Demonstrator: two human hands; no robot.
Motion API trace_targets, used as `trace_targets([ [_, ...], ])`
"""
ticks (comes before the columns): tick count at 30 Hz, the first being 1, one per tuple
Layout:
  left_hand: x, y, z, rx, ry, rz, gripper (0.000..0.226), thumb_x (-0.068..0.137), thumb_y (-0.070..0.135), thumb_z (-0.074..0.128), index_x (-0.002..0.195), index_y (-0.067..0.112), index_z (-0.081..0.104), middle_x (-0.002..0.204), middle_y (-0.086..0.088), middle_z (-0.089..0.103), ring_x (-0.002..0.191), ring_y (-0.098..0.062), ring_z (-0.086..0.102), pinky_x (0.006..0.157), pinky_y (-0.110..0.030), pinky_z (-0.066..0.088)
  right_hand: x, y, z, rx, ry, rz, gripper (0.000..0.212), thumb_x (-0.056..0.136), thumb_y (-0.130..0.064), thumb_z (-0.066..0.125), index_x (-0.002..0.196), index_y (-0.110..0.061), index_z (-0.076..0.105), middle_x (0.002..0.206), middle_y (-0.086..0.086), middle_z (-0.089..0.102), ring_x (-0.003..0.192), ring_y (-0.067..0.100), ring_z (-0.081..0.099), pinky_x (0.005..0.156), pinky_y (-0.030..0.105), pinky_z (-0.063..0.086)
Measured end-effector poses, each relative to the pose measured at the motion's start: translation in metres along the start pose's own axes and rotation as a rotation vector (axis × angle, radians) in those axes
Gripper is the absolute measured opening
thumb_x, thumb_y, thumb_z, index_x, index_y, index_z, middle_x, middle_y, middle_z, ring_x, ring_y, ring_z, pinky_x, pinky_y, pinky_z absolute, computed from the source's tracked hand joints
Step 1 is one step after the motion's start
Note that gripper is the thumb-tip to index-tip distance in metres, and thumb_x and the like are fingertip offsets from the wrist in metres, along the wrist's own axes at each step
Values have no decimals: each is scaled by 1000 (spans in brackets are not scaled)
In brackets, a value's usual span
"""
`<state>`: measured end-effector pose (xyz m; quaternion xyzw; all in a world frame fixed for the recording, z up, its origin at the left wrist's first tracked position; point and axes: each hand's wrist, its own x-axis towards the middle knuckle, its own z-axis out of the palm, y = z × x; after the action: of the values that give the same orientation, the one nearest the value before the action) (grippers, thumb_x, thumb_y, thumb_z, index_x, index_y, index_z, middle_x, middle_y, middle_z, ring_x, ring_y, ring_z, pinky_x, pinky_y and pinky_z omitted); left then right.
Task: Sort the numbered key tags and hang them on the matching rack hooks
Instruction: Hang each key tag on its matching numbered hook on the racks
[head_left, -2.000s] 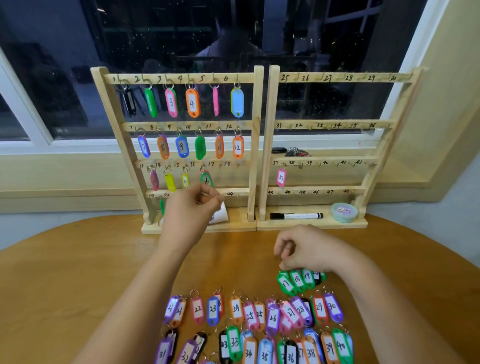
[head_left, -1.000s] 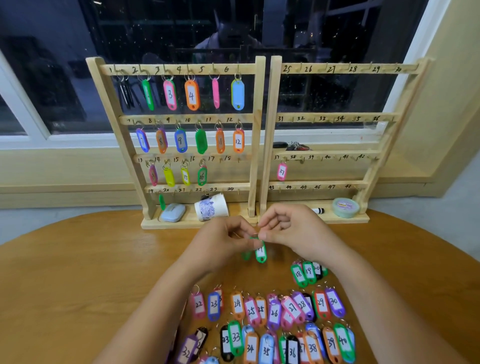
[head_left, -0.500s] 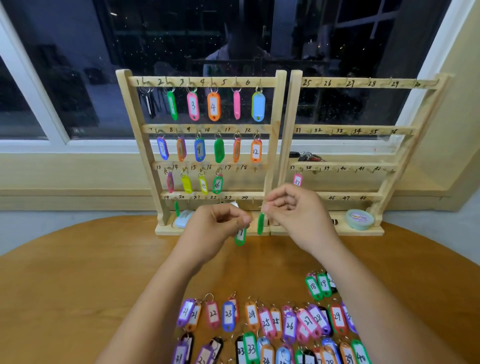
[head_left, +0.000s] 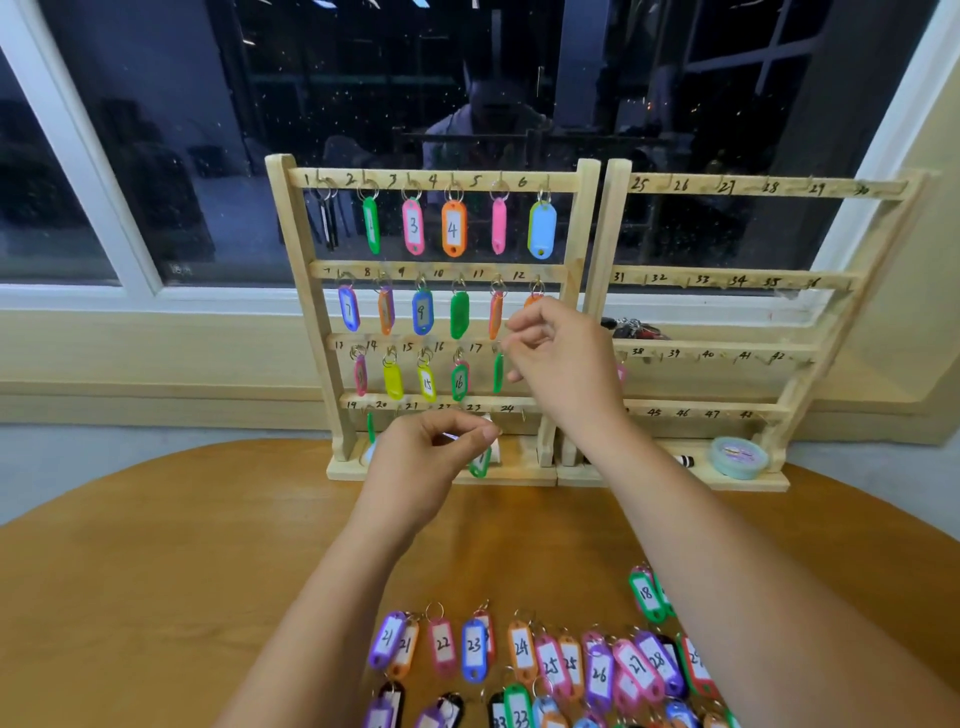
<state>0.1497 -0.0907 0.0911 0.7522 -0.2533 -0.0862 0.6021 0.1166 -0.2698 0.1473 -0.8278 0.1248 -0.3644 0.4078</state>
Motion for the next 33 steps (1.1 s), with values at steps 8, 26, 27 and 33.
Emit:
trace_targets([
  [8, 0, 0, -1, 7, 8, 8, 6, 93, 25, 83, 88, 27, 85, 96, 9, 81, 97, -8, 74, 97, -44, 59, 4, 7, 4, -115, -18, -59, 11, 96, -17, 72, 94, -28, 71, 82, -14, 74, 64, 6, 73, 72, 42, 64],
  [26, 0, -3, 12, 83, 67, 29, 5, 92, 24, 85, 88, 24, 82, 82, 2, 80, 83, -15, 76, 89, -46, 63, -91, 57, -74, 31, -160, 99, 14, 101, -19, 71, 108, -30, 73, 97, -17, 74, 76, 10, 77, 72, 30, 62],
  [27, 1, -3, 12, 95, 77, 32, 5, 92, 25, 85, 88, 25, 82, 82, 2, 80, 82, -14, 75, 88, -45, 63, -93, 59, -76, 32, -168, 110, 14, 101, -19, 71, 107, -31, 74, 96, -17, 74, 76, 11, 77, 72, 31, 61],
  [33, 19, 10, 13, 112, 136, 67, 5, 94, 24, 83, 90, 24, 81, 83, 4, 80, 84, -13, 77, 90, -44, 63, -89, 67, -86, 56, -224, 158, 16, 98, -16, 75, 97, -31, 75, 93, -10, 75, 71, 16, 76, 65, 26, 53],
])
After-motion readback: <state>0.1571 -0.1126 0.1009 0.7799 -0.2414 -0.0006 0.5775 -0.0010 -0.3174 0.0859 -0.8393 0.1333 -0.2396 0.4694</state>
